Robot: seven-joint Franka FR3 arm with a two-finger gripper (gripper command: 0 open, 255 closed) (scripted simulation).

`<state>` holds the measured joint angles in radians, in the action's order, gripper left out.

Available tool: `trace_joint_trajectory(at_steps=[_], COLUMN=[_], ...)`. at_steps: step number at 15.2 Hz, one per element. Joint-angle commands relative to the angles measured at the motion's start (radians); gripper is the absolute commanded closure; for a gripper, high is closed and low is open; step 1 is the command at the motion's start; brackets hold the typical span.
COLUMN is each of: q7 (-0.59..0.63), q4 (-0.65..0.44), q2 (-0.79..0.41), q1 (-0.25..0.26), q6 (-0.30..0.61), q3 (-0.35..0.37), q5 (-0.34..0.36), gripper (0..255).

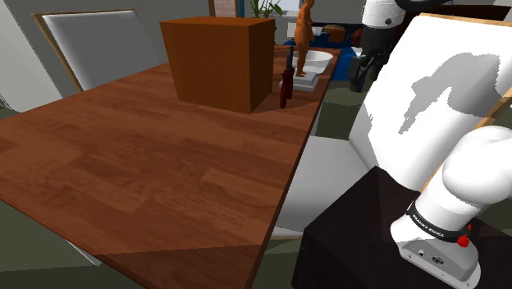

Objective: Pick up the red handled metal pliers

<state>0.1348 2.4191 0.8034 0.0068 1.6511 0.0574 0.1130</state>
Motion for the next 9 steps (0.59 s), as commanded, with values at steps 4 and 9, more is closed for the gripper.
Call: trace_joint_trajectory(at_steps=[4, 9], q7=[0.087, 0.225], q4=[-0.051, -0.160], q2=[-0.089, -0.245], q1=[-0.004, -0.019], q6=[0.058, 0.142], q3=[0.037, 0.094], q5=[-0.039, -0.082], gripper=[0, 0])
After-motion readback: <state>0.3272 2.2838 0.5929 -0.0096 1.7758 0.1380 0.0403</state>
